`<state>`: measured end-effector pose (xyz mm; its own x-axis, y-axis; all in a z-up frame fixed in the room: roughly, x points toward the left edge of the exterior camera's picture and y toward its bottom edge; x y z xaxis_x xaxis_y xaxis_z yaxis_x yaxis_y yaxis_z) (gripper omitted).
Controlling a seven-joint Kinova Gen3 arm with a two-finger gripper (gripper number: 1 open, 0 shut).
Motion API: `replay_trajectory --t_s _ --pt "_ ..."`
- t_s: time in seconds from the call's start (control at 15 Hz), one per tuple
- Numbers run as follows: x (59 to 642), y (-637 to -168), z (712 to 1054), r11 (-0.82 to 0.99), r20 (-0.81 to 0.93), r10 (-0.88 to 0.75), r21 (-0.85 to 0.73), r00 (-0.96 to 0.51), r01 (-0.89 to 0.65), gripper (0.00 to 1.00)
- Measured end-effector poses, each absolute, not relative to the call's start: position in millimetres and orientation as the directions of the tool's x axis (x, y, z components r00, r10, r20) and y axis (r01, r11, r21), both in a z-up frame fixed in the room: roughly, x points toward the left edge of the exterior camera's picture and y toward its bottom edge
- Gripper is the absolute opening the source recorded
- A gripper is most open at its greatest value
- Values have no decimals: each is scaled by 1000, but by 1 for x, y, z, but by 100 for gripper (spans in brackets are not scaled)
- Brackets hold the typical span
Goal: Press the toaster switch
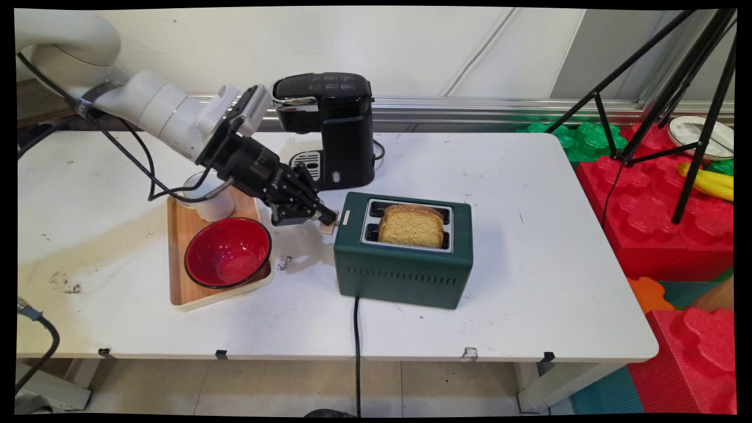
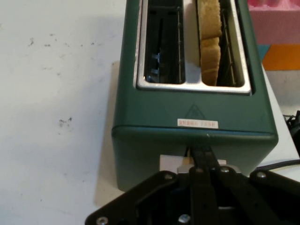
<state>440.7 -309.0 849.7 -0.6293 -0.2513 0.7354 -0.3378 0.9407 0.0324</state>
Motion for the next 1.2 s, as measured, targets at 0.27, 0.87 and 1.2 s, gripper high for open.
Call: replay_trajectory --t_s 0.27,0.87,1.2 --pt "439 -311 842 938 726 -260 35 -636 -344 0" --pt "439 -315 822 931 702 -288 46 -651 -362 0" --pt "439 -316 816 929 696 -297 51 -654 -367 0"
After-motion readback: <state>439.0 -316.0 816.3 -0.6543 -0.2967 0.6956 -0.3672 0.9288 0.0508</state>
